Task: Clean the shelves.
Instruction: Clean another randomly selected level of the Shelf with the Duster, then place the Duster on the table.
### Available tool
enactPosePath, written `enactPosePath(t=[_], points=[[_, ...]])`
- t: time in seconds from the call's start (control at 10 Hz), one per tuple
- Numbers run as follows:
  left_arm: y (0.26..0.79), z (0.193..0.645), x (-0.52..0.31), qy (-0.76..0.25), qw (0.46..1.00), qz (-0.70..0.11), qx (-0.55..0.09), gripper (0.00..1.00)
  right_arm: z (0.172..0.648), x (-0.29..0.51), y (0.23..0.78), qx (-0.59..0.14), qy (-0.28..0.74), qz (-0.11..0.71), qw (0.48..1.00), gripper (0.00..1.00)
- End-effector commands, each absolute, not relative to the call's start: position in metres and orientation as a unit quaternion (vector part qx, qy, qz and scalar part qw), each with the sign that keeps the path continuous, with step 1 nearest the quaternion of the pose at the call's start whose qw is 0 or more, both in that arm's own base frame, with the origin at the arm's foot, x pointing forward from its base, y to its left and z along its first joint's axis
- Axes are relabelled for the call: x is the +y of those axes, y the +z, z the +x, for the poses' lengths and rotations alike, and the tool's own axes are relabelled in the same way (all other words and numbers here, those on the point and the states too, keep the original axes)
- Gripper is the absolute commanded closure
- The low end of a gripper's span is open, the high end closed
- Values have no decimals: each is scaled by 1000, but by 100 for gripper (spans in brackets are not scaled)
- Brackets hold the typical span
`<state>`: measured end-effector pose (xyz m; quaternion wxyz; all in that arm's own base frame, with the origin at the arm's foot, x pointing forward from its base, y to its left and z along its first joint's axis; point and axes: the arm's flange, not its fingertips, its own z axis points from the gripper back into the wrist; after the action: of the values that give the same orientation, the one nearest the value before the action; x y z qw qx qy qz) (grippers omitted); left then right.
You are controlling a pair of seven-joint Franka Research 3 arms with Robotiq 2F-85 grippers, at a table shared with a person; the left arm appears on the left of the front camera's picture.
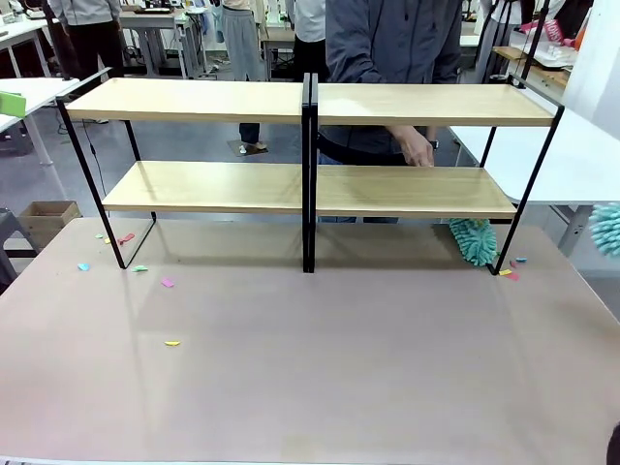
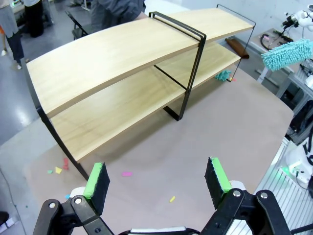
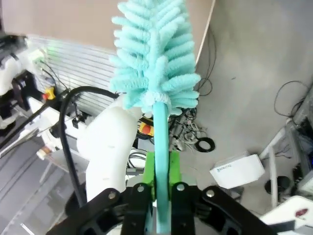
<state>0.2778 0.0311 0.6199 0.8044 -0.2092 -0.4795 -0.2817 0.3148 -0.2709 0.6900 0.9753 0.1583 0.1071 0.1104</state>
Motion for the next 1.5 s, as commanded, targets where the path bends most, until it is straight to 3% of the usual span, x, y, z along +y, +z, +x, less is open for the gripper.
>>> enactPosePath(t=[0.0,0.2,0.3,1.4], points=[[620,279,31,-283,802,-214,-481,0,318,-272,718,86,68,159,981,87],[620,279,31,-283,802,-214,-481,0,314,-264,725,53,30,144,988,87],[620,279,31,-283,802,-214,-481,0,311,-281,709,87,77,151,982,87],[620,279,31,-283,802,-214,-481,0,311,-281,709,87,77,151,982,87]])
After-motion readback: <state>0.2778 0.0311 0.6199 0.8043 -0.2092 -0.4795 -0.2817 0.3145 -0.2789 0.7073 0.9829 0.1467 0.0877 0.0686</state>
